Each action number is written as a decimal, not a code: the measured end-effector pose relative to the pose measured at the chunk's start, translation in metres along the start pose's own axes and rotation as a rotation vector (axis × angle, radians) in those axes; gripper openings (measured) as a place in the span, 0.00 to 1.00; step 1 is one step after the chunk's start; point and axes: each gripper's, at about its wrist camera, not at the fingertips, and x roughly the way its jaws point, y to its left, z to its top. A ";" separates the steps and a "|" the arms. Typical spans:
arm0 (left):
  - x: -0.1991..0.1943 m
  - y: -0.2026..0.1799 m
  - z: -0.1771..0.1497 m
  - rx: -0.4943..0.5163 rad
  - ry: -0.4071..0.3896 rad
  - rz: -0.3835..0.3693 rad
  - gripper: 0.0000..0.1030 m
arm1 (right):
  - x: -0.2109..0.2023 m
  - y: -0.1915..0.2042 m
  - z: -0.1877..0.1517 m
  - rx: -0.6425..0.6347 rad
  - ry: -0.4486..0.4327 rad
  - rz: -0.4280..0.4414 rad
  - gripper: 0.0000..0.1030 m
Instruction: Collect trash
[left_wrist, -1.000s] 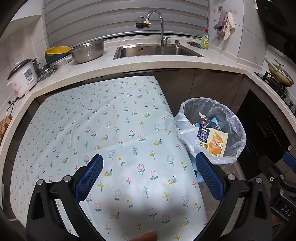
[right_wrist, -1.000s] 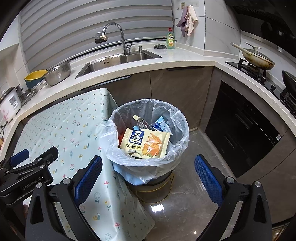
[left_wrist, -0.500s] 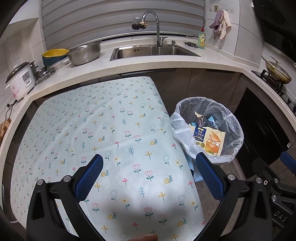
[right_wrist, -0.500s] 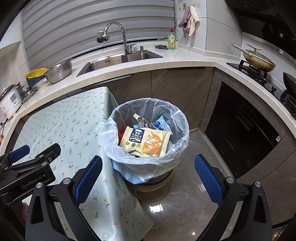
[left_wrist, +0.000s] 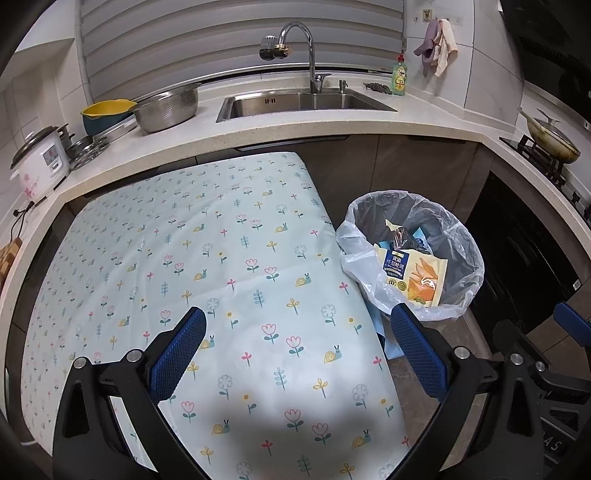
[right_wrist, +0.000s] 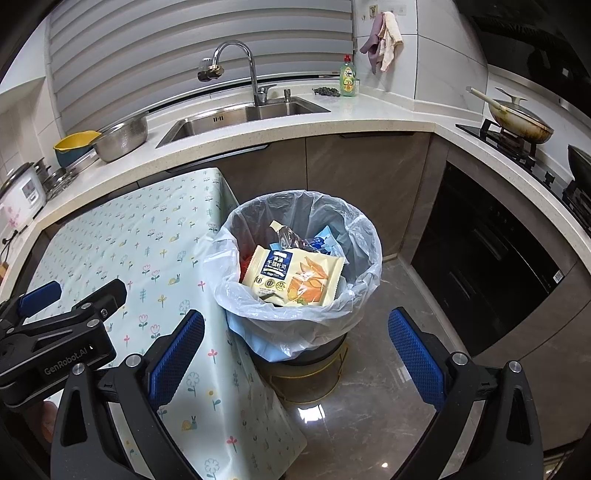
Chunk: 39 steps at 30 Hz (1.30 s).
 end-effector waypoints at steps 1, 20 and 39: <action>0.000 -0.001 -0.001 0.003 0.000 0.002 0.93 | 0.000 0.000 -0.001 0.000 0.001 0.000 0.93; 0.001 -0.002 -0.004 0.010 0.014 0.005 0.93 | 0.002 -0.003 -0.003 0.006 0.008 -0.003 0.93; 0.004 -0.002 -0.007 0.017 0.020 -0.009 0.93 | 0.005 -0.002 -0.005 0.011 0.015 -0.006 0.93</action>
